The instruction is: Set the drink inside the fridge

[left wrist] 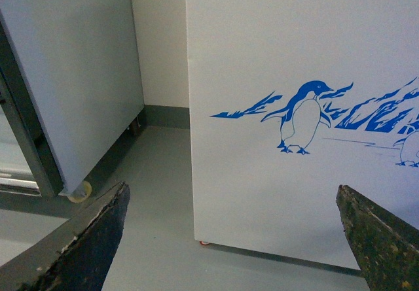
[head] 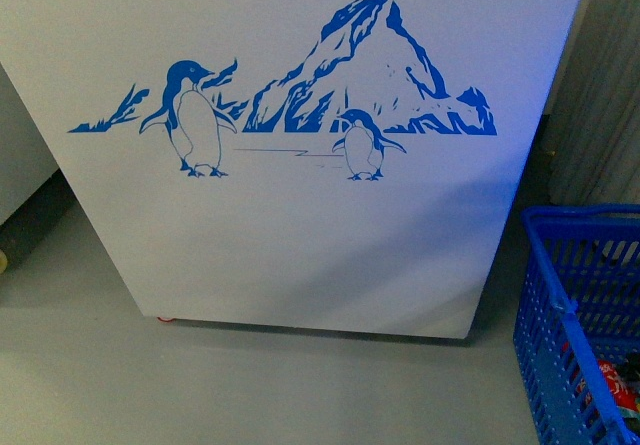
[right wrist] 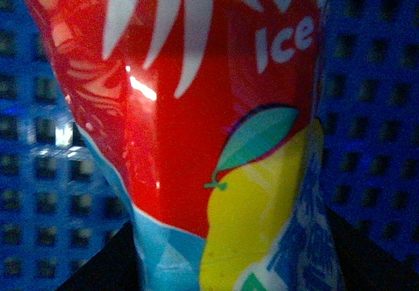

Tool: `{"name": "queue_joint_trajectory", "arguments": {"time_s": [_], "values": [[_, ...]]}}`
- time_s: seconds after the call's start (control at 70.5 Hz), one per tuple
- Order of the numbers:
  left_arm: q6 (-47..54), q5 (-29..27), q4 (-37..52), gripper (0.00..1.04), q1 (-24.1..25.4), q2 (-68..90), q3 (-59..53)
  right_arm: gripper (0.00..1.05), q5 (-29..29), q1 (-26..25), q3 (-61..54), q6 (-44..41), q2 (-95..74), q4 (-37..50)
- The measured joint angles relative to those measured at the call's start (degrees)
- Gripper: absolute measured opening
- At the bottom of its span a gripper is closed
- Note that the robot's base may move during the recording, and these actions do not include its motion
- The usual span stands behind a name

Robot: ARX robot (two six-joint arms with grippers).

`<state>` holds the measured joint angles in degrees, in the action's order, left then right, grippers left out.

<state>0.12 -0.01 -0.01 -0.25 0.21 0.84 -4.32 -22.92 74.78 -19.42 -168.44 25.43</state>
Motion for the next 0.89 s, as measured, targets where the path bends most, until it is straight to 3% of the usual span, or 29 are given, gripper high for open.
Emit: {"name": "queue_joint_trajectory", "arguments": {"time_s": [0.156, 0.411, 0.581, 0.808, 0.893], "values": [[0.00, 0.00, 0.00, 0.97, 0.00, 0.00, 0.00, 0.43, -2.14, 1.57, -10.71, 5.57, 7.76, 4.92], [0.00, 0.00, 0.00, 0.97, 0.00, 0.00, 0.00, 0.42, -7.04, 2.97, -29.48, 15.45, 39.58, 7.54], [0.00, 0.00, 0.00, 0.97, 0.00, 0.00, 0.00, 0.42, -12.22, 3.78, -37.24, 21.18, 70.38, -4.87], [0.00, 0.00, 0.00, 0.97, 0.00, 0.00, 0.00, 0.42, -7.65, 4.72, -35.69, 26.84, 111.99, -19.80], [0.00, 0.00, 0.00, 0.97, 0.00, 0.00, 0.00, 0.42, -6.12, 5.84, -35.89, 27.71, 120.50, -22.32]]}}
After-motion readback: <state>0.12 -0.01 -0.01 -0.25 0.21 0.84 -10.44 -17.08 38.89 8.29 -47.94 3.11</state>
